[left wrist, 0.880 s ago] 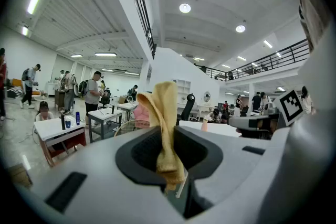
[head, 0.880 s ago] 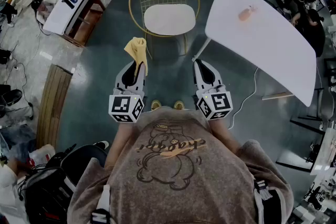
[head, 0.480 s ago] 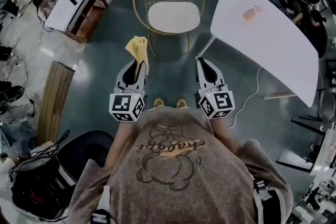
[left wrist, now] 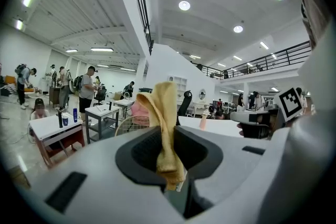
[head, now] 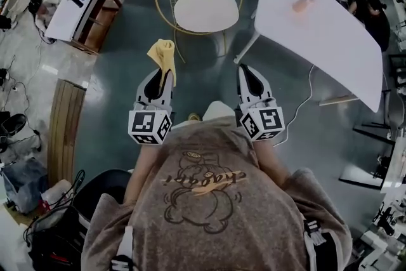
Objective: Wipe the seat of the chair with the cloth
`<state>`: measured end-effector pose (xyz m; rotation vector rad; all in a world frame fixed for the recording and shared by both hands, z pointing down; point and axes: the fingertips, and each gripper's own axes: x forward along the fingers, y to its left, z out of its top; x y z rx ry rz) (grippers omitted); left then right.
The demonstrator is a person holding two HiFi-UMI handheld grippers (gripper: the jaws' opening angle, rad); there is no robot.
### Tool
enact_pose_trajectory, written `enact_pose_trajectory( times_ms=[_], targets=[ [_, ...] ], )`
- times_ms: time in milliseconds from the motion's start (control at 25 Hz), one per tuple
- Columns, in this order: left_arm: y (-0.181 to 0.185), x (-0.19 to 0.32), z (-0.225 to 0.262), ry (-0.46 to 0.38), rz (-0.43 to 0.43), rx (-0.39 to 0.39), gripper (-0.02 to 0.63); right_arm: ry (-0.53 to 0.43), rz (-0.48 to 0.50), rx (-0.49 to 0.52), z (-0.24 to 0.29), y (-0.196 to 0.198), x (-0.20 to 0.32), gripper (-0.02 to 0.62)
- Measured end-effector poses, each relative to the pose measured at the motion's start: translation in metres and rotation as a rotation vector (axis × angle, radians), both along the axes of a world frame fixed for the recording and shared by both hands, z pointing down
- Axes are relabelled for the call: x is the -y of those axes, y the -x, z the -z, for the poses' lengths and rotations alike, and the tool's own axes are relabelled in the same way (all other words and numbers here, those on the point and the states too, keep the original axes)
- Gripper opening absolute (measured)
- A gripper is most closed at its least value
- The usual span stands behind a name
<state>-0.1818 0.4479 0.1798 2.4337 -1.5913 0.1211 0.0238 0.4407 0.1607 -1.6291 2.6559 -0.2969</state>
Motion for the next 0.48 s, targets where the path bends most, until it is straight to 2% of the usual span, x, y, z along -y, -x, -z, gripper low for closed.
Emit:
enact_pose_trajectory(
  times_ms=[480],
  targets=[
    [0.005, 0.034, -0.011, -0.009, -0.049, -0.005, 0.075, 0.012, -0.049, -0.014, -0.019, 0.003, 0.022, 0.028]
  ],
)
